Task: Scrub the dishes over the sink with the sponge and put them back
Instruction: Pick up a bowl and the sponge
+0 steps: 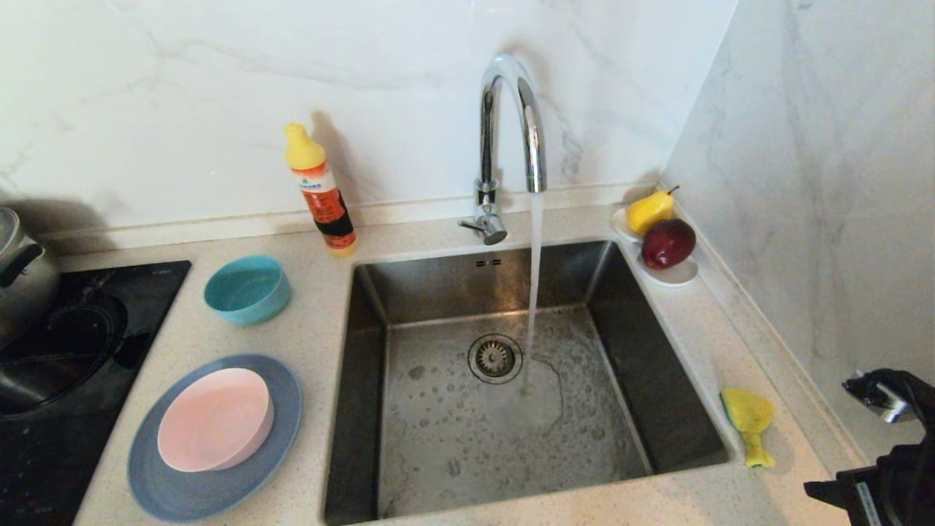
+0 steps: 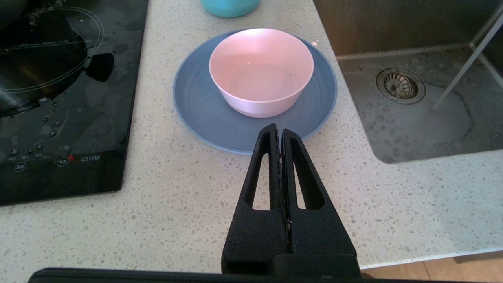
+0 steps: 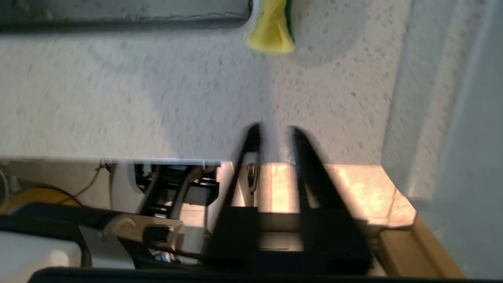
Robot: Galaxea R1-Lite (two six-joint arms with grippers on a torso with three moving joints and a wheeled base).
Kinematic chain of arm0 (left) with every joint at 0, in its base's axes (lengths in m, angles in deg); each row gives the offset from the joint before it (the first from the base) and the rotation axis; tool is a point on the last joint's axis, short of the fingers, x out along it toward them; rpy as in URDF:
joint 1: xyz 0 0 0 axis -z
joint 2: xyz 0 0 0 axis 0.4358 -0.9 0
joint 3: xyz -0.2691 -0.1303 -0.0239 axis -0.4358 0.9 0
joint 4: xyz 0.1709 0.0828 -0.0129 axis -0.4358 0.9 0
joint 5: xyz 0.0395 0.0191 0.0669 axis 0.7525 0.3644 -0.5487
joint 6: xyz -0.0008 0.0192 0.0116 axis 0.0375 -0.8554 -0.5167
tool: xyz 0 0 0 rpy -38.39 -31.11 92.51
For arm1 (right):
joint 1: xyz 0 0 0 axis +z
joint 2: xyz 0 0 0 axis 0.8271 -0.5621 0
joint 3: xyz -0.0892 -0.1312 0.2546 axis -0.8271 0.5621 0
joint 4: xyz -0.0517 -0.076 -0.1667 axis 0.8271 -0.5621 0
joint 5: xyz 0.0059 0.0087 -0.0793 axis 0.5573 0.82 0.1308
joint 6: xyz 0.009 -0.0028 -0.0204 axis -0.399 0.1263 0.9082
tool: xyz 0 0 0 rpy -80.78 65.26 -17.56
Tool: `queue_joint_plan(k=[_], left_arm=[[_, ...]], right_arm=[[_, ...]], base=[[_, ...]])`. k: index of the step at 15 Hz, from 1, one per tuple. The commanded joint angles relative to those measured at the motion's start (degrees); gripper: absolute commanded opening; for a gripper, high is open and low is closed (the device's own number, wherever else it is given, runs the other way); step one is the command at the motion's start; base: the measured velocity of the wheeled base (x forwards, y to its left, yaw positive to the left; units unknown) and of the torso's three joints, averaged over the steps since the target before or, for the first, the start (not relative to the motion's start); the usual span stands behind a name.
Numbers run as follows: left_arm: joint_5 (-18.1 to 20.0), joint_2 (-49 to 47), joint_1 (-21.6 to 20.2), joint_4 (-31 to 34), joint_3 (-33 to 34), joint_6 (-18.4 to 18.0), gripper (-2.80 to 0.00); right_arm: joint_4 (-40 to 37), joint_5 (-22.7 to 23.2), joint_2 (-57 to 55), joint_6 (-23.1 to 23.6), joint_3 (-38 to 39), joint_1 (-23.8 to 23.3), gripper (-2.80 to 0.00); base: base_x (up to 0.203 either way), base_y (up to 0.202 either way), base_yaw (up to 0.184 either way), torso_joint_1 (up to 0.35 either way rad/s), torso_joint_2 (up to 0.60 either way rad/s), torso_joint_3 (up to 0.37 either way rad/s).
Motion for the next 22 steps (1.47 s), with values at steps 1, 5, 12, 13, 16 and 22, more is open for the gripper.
queue_joint_plan(k=[1,5,12,13,16,22], left_arm=[[0.0,-0.1,0.0,0.0,0.0,0.0,-2.80],[0.0,-0.1,0.0,0.0,0.0,0.0,-2.80],[0.0,-0.1,0.0,0.0,0.0,0.0,-2.80],[0.0,-0.1,0.0,0.0,0.0,0.0,-2.80],[0.0,-0.1,0.0,0.0,0.0,0.0,-2.80],[0.0,-0.1,0.0,0.0,0.0,0.0,-2.80]], right_arm=[[0.7,-0.7,-5.5,-1.0,-0.5,0.4,0.00],[5.6,-2.3,-10.1,-4.3,-0.4,2.3,0.00],[15.1,-7.0,-18.1,-5.7,-0.8,1.7,0.00],[15.5,-7.2,-18.1,-5.7,-1.2,1.5,0.00],[15.4,-7.2,-18.7,-8.7,-3.6,1.2,0.00],[15.2,-7.2,-19.5,-9.7,-4.5,1.2,-0.17]], base=[[0.000,0.000,0.000,0.000,0.00,0.000],[0.000,0.000,0.000,0.000,0.00,0.000],[0.000,0.000,0.000,0.000,0.00,0.000],[0.000,0.000,0.000,0.000,0.00,0.000],[0.000,0.000,0.000,0.000,0.00,0.000],[0.000,0.000,0.000,0.000,0.00,0.000]])
